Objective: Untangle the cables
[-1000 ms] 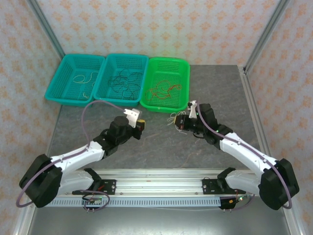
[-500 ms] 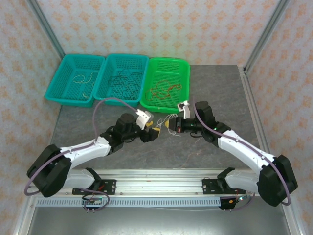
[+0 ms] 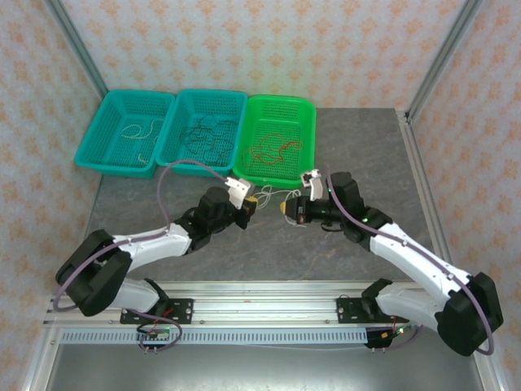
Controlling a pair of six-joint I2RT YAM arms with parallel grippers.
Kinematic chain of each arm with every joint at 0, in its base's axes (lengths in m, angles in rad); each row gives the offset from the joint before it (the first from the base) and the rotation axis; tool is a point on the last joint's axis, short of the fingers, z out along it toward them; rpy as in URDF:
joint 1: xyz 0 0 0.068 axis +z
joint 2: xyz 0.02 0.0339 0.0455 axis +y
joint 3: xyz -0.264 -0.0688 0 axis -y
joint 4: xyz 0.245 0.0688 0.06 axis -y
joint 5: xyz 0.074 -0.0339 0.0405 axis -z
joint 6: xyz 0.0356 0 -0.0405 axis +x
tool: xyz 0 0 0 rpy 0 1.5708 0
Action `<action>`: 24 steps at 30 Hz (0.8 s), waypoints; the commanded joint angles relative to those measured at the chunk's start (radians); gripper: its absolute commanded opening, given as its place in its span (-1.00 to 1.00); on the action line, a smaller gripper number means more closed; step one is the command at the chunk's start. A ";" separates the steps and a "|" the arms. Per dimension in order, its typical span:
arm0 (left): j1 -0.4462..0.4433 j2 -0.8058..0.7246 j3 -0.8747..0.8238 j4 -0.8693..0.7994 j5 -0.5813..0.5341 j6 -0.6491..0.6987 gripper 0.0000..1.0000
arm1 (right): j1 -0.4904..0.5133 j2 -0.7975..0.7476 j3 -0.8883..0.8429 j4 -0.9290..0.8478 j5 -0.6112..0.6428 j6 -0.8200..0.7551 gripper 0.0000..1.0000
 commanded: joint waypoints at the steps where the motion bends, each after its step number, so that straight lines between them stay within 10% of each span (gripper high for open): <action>1: 0.008 -0.071 -0.026 -0.118 -0.253 -0.024 -1.00 | -0.029 -0.049 0.004 -0.128 0.347 -0.026 -0.96; 8: 0.049 -0.231 -0.118 -0.202 -0.360 -0.088 -1.00 | -0.140 -0.061 -0.011 -0.408 0.895 0.113 -0.63; 17: 0.061 -0.307 -0.124 -0.282 -0.397 -0.112 -1.00 | -0.199 -0.053 -0.046 -0.484 0.963 0.210 -0.71; 24: 0.240 -0.463 -0.169 -0.472 -0.386 -0.342 -1.00 | -0.519 -0.064 -0.142 -0.533 0.834 0.396 -0.66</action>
